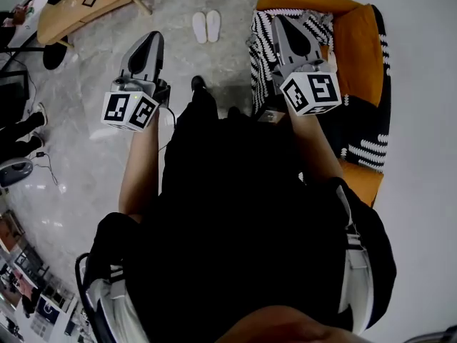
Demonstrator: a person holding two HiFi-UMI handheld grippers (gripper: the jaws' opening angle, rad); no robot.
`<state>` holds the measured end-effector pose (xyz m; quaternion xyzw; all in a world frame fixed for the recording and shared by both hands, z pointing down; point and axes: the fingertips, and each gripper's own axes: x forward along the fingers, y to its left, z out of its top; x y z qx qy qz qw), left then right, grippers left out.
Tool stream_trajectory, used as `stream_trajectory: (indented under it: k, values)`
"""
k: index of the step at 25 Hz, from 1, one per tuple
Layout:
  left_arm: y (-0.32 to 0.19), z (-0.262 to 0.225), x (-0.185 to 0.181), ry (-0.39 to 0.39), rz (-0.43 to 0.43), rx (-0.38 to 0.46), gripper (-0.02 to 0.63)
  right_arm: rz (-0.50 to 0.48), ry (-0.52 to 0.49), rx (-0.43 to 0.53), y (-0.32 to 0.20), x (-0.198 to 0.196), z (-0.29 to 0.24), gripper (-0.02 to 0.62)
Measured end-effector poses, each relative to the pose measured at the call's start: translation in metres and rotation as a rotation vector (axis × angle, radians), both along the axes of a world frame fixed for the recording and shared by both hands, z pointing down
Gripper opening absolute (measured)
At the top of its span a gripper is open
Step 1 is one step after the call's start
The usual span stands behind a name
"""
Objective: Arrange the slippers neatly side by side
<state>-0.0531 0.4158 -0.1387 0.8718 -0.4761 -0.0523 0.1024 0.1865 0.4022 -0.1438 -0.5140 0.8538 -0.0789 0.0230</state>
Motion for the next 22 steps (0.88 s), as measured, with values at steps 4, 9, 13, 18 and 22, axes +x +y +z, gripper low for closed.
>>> stream_trajectory:
  k: [4, 9, 13, 18, 22]
  values:
    - [0.038, 0.002, 0.022, -0.032, 0.009, -0.005, 0.015, 0.006, -0.012, -0.006, 0.034, 0.015, 0.011, 0.032]
    - [0.067, -0.002, 0.031, -0.065, -0.003, 0.020, 0.015, -0.023, -0.027, 0.000, 0.061, 0.009, 0.011, 0.032]
    - [0.072, -0.012, 0.029, -0.059, -0.001, 0.039, 0.015, -0.016, -0.040, -0.028, 0.071, 0.002, 0.012, 0.032]
    - [0.074, -0.019, 0.028, -0.089, 0.010, 0.064, 0.015, -0.005, -0.043, -0.061, 0.081, -0.014, 0.011, 0.031]
    - [0.079, -0.025, 0.007, -0.106, -0.032, 0.086, 0.015, -0.025, -0.003, -0.044, 0.088, -0.039, 0.007, 0.032]
